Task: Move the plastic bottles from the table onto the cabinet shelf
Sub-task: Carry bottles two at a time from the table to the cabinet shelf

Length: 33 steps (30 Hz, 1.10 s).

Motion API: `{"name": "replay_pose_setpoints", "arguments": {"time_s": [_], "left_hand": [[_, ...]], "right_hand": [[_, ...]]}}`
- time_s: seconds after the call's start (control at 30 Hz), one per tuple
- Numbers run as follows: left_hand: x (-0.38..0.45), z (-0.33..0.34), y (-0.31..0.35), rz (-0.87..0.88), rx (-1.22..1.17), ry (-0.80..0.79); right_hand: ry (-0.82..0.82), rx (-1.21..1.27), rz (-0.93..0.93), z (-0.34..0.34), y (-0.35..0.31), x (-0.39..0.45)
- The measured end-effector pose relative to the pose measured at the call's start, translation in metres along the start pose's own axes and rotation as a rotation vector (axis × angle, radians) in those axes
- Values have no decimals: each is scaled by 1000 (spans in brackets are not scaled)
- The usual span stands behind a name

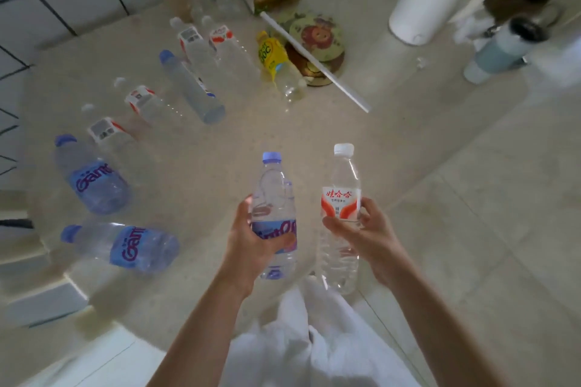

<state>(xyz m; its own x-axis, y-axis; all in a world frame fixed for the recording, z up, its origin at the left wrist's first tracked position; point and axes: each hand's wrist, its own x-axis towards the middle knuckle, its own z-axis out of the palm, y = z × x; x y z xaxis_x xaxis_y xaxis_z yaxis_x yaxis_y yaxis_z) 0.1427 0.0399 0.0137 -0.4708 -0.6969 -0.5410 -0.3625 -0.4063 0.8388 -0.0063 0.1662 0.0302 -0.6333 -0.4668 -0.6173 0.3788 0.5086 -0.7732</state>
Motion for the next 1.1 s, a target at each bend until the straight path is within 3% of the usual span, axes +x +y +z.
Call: {"name": "replay_pose_setpoints", "arguments": {"time_s": [0.23,0.57,1.1], "left_hand": [[-16,57,9,74,147,-266],[-62,189,-3,148,369,-610],[-252,438,-88,192,649,-1110]], "right_hand": [[273,225,-4,-62,30,-42],[584,451,42,-180,95,-121],[1051,615,166,-364,244,-270]]}}
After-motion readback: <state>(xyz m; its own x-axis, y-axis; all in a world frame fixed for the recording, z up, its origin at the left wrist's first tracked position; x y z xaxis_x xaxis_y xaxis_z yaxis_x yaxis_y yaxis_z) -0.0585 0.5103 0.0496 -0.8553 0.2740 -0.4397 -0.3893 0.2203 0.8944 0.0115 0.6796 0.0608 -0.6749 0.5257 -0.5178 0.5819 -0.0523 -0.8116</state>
